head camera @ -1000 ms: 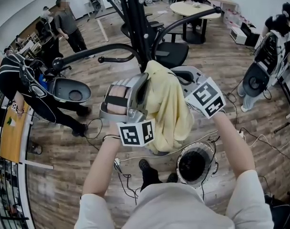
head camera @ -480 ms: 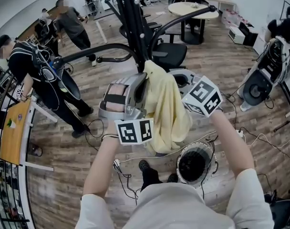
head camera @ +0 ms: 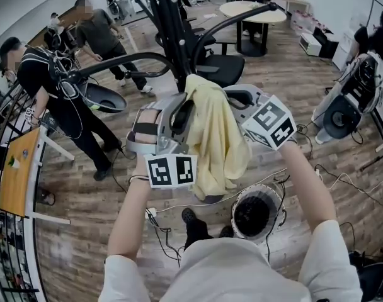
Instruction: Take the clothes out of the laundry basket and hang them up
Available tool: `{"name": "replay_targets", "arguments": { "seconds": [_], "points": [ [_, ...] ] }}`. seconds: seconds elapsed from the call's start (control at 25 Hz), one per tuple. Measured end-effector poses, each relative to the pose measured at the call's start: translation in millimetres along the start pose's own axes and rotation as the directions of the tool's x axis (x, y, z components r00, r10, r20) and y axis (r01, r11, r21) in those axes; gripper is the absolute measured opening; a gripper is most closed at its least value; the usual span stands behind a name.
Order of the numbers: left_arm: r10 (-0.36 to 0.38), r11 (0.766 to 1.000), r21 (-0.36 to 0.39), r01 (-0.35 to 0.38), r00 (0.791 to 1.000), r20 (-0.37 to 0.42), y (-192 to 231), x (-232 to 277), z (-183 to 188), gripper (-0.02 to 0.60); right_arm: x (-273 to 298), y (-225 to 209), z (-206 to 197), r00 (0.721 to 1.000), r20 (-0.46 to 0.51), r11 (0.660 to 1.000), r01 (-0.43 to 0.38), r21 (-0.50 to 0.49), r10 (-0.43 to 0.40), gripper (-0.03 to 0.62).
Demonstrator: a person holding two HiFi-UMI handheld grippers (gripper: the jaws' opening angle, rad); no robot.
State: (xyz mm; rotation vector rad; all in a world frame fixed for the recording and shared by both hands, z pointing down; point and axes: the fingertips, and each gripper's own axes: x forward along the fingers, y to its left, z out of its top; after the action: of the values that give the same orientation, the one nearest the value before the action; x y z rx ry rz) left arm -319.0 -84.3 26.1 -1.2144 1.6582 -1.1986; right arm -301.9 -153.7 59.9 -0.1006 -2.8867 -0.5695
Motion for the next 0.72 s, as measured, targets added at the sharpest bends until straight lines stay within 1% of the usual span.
{"name": "replay_targets", "arguments": {
  "seconds": [0.08,0.16,0.24,0.36,0.48,0.72],
  "points": [
    [-0.009,1.0,-0.007,0.009,1.0,0.0,-1,-2,1,0.143,-6,-1,2,1.0,0.003,1.0,0.007,-0.005,-0.007,0.077],
    [-0.013,1.0,-0.013,0.013,1.0,0.0,0,-4,3,0.168,-11,-4,4,1.0,0.009,1.0,0.015,-0.012,-0.015,0.098],
    [-0.017,0.999,-0.028,0.017,1.0,-0.005,2,-7,3,0.201,-16,-6,7,1.0,0.018,1.0,0.022,-0.013,-0.021,0.106],
    [-0.009,0.999,-0.049,0.008,1.0,-0.014,5,-10,0,0.202,-23,-11,9,0.999,0.032,0.999,0.036,-0.011,-0.035,0.11],
    [0.003,0.996,-0.089,-0.003,1.0,-0.009,12,-18,-1,0.202,-30,-12,13,0.998,0.042,0.999,0.045,-0.01,-0.045,0.11],
    [0.033,0.985,-0.169,-0.027,0.999,0.03,33,-36,2,0.202,-57,-20,27,0.991,0.085,0.995,0.101,-0.003,-0.1,0.107]
  ]
}}
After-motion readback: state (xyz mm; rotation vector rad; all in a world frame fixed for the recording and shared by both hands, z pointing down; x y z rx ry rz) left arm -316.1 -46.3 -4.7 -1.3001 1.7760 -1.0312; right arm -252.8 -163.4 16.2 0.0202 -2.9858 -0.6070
